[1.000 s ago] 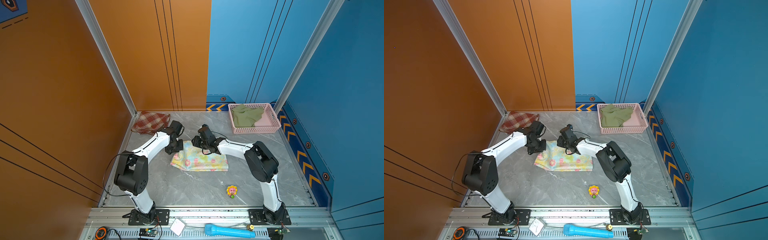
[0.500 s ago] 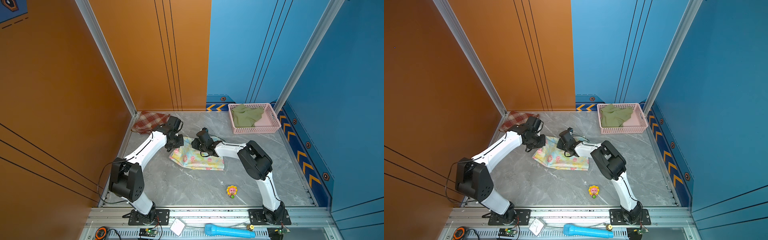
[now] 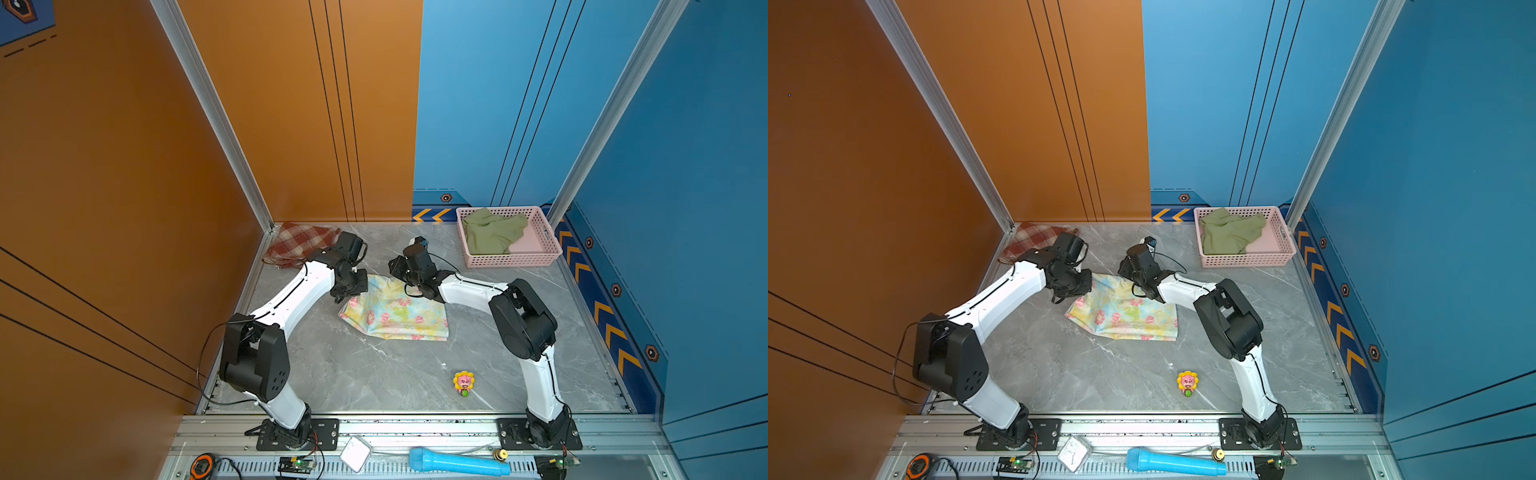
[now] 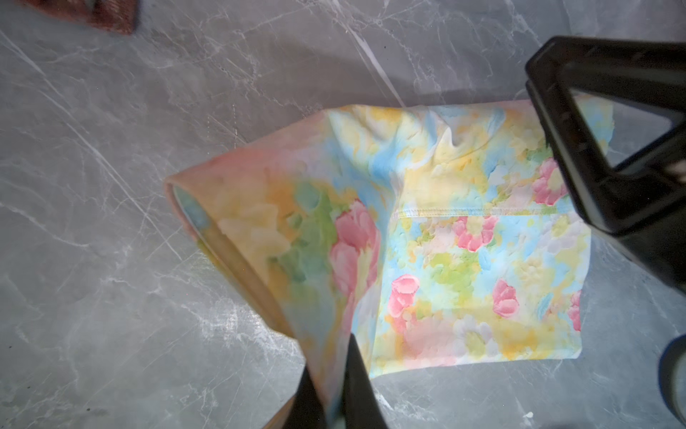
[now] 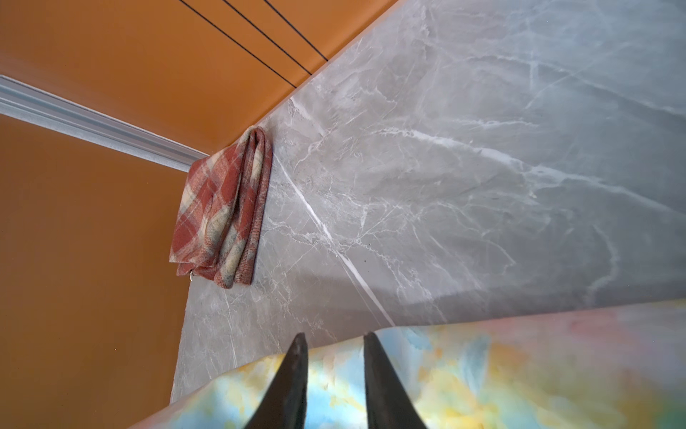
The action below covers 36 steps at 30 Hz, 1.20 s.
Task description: Fold and stack the skirts
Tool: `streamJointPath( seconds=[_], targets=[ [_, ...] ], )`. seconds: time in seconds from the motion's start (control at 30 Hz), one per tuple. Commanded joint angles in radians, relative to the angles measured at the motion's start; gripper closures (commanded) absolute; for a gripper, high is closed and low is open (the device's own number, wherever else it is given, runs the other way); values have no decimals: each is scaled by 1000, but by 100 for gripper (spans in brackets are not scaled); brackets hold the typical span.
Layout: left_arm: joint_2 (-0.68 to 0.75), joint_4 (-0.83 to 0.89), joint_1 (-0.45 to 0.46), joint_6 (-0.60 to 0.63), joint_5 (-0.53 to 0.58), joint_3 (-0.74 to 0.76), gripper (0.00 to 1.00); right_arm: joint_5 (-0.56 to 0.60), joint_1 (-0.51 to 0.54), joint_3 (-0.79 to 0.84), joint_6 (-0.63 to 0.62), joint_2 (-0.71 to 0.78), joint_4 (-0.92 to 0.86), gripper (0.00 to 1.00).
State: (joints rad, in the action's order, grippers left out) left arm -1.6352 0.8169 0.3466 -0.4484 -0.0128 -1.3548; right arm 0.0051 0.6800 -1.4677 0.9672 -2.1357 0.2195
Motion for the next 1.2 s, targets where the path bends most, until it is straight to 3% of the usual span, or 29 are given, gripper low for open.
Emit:
streamJointPath(
  seconds=[0.0, 0.27, 0.5, 0.77, 1.0, 1.17],
  targets=[
    [-11, 24, 4, 16, 1, -29, 100, 22, 14, -10, 56, -64, 31, 77],
    [-9, 38, 3, 18, 5, -48, 100, 31, 49, -53, 130, -166, 72, 81],
    [-12, 49, 8, 20, 9, -66, 100, 61, 36, -102, 85, -150, 32, 77],
    [-28, 50, -1, 30, 13, -85, 100, 78, -33, 52, -47, 81, -61, 64],
    [-59, 62, 0, 52, 48, -132, 100, -41, -126, 237, -202, 285, -332, 53],
    [-87, 92, 9, 75, 94, -181, 100, -132, -193, 417, -234, 377, -348, 49]
  ],
)
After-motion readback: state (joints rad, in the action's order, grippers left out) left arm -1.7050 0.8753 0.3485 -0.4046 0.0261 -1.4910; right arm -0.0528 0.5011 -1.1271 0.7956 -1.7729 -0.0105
